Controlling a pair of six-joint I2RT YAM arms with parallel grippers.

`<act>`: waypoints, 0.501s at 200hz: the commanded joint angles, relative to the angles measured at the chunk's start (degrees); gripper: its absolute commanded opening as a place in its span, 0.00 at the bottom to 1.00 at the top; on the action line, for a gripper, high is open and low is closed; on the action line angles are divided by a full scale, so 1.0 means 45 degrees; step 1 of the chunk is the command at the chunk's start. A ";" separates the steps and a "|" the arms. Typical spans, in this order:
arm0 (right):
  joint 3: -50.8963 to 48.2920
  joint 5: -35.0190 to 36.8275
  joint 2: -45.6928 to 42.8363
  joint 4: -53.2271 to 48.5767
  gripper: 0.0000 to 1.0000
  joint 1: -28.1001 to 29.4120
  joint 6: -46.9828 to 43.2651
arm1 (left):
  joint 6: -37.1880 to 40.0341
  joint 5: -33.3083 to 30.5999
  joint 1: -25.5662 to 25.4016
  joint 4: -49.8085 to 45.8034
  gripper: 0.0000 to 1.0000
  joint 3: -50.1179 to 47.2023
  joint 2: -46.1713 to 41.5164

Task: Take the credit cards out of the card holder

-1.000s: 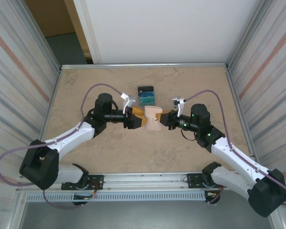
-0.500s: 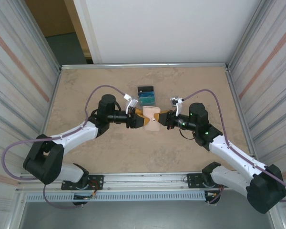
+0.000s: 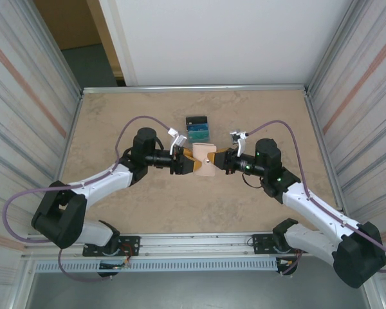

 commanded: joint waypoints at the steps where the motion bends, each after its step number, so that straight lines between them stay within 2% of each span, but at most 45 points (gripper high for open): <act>1: 0.0604 -0.0214 -0.0338 0.0542 0.02 -0.0073 0.0261 | 0.0054 0.0451 -0.0102 0.0268 0.57 -0.0143 0.0072; 20: 0.0638 -0.0231 -0.0347 0.0590 0.02 -0.0058 0.0274 | 0.0216 0.0422 -0.0092 0.0048 0.65 -0.0133 0.0021; 81: 0.0648 -0.0175 -0.0451 0.0573 0.02 -0.0044 0.0342 | 0.0613 0.0379 -0.0090 -0.0351 0.75 -0.0148 -0.0009; 100: 0.0648 -0.0219 -0.0421 0.0633 0.02 -0.0039 0.0391 | 0.0683 0.0396 -0.0094 -0.0498 0.87 -0.0079 0.0022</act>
